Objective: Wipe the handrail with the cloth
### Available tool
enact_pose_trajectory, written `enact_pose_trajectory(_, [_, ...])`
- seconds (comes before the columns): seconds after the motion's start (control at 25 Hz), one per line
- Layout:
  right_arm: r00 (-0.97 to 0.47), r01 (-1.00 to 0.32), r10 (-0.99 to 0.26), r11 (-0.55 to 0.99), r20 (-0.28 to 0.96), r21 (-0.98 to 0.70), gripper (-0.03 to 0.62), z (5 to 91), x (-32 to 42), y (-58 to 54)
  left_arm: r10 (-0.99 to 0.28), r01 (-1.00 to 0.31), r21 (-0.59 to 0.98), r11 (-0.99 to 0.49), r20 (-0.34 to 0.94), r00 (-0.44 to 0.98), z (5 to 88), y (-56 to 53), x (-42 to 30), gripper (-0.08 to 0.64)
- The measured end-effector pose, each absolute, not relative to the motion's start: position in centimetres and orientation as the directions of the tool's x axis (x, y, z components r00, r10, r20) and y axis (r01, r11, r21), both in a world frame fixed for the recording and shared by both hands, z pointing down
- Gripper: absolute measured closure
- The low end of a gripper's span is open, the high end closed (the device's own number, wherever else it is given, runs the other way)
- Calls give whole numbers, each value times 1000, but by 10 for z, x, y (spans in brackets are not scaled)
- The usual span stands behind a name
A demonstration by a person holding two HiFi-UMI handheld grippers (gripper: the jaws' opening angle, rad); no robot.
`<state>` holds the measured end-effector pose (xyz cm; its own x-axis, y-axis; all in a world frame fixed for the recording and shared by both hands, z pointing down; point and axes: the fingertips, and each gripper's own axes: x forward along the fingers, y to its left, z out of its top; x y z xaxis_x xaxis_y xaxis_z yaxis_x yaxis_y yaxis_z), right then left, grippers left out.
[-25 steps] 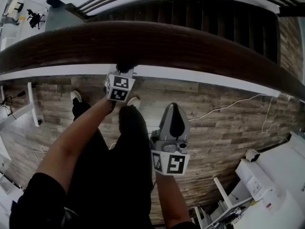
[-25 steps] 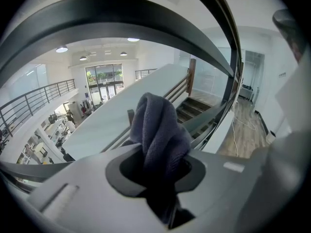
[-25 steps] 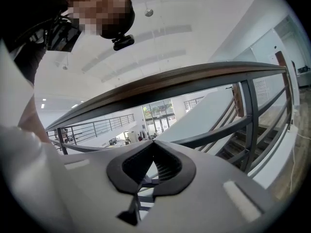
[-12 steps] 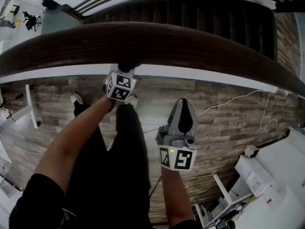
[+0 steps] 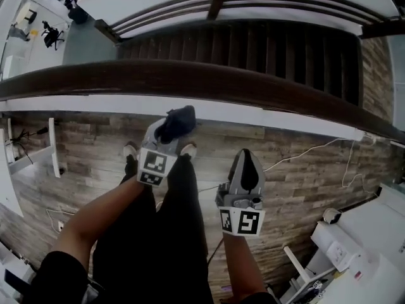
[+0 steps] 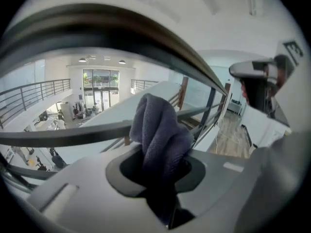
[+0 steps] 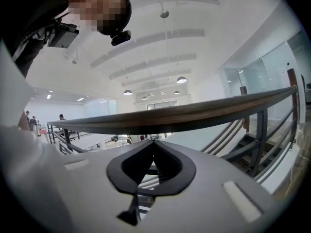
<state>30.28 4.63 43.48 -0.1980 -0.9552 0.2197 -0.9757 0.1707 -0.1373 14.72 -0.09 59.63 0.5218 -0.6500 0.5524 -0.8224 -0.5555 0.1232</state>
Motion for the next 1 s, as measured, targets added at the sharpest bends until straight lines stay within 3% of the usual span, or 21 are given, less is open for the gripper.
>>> enact_pose_trajectory(0.16, [-259, -961, -939, 228, 226, -156, 591, 409, 255, 56, -718, -868, 182, -462, 499, 486, 533, 32, 81, 485])
enact_pose_trajectory(0.44, [-431, -902, -899, 426, 80, -73, 591, 349, 155, 36, -893, -931, 125, -342, 267, 363, 425, 23, -34, 484])
enact_pose_trajectory(0.72, [-517, -856, -855, 516, 36, -25, 591, 321, 102, 16, -973, -974, 174, -143, 153, 171, 388, 31, -107, 485])
enact_pose_trajectory(1.0, [-539, -842, -843, 538, 9, -49, 592, 307, 74, 9, -987, -975, 200, -99, 102, 121, 374, 39, -136, 485])
